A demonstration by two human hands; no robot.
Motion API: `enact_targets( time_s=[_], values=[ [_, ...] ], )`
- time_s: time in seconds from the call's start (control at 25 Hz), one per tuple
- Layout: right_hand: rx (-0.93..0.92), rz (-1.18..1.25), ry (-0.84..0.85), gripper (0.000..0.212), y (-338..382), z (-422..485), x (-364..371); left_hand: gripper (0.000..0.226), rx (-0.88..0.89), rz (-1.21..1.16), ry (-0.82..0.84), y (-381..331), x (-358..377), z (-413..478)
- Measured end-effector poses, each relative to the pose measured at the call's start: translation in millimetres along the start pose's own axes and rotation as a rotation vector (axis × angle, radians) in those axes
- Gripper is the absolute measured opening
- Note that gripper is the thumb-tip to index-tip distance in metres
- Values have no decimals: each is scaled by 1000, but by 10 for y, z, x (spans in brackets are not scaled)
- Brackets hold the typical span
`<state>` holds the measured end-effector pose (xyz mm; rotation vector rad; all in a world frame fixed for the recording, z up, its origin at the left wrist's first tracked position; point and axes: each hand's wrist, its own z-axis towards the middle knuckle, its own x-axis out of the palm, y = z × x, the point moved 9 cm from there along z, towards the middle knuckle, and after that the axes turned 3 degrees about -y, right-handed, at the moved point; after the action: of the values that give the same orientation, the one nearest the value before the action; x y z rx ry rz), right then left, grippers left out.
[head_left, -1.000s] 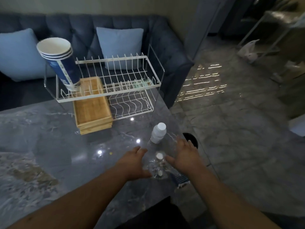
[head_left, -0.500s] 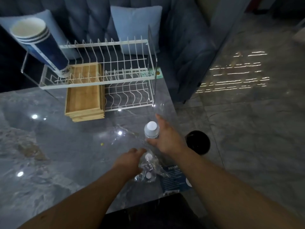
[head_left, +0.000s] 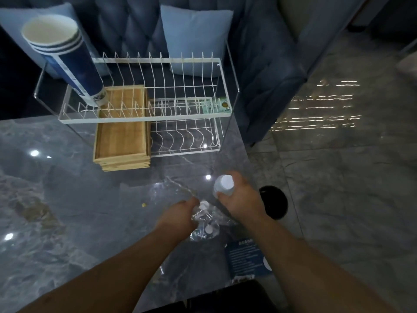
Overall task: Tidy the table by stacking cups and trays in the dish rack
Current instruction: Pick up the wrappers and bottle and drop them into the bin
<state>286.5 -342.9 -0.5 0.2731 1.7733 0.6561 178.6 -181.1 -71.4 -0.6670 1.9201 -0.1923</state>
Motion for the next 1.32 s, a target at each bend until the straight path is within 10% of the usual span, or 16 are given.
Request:
enact_targets(
  time_s=[0.76,1.32],
  values=[
    [399,107,-288,52,-2406,-304,-1491,52,186,-54,-73,-2067,104,1083],
    [616,321,-271,58,-3974,-126,-733,43,76,-5,109,-2883,1469,2146]
  ],
)
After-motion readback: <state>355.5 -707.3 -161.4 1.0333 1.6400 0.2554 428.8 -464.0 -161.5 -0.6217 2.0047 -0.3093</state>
